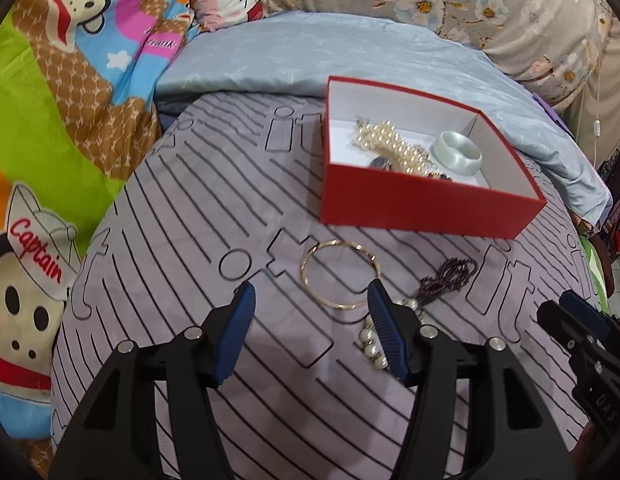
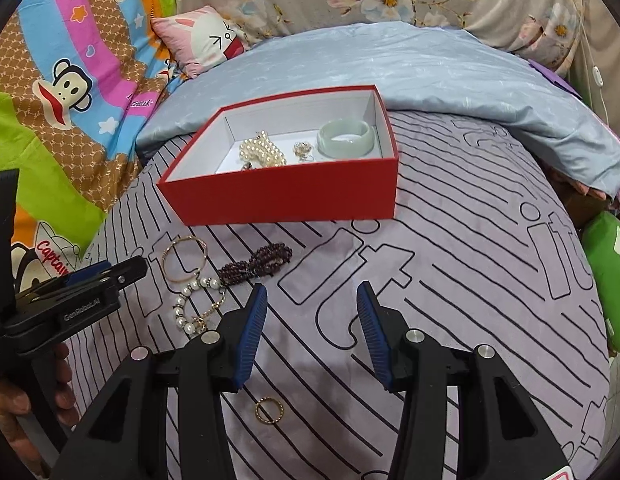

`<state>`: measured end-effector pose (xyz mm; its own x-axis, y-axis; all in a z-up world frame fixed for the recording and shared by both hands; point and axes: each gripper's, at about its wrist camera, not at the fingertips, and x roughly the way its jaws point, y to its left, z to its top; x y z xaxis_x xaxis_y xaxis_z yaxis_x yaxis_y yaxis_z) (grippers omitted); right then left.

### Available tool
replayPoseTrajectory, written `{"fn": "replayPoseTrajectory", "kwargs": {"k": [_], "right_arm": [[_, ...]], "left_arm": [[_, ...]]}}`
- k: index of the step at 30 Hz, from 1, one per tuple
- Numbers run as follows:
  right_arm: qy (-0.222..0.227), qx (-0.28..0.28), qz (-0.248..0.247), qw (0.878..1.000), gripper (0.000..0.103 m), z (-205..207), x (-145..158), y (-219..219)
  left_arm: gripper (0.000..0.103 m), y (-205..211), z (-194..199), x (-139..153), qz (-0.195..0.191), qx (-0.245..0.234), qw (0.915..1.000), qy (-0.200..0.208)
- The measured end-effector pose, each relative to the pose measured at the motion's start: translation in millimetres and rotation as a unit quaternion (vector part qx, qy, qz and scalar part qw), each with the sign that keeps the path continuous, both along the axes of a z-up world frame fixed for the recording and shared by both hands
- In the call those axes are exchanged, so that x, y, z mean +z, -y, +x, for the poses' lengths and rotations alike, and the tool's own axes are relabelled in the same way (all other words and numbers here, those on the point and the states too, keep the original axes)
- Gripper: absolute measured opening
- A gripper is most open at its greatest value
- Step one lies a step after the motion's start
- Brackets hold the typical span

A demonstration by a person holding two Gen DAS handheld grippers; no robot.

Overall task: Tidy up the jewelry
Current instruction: 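Withdraw both tools from the box back over the remaining jewelry, then grasp the gold bangle with the left tool while the right tool grasps the garnet bracelet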

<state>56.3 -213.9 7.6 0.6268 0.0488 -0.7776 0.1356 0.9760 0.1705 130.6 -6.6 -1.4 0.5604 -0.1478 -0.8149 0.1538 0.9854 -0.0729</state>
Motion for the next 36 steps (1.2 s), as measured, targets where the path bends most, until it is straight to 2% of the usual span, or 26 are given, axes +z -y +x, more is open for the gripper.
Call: {"fn": "replayPoseTrajectory", "kwargs": {"k": [8,17,28,33,36], "right_arm": [[-0.023,0.015,0.019,0.999,0.046,17,-21,-7],[-0.048,0.046,0.078,0.995,0.046,45,-45,-34],[-0.04,0.029,0.104,0.993,0.046,77,-50,-39],[-0.037,0.023,0.078,0.996,0.037,89,-51,-43],[-0.037,0.019,0.059,0.997,0.022,92,-52,-41]], "left_arm": [[0.057,-23,-3,-15,-0.018,0.027,0.9992,-0.023],[0.059,-35,-1,-19,-0.028,0.04,0.9983,-0.031],[0.059,-40,5,-21,-0.034,0.044,0.9978,-0.036],[0.059,-39,7,-22,-0.035,0.045,0.9977,-0.037],[0.06,-38,10,-24,-0.036,0.043,0.9977,-0.039]]}}
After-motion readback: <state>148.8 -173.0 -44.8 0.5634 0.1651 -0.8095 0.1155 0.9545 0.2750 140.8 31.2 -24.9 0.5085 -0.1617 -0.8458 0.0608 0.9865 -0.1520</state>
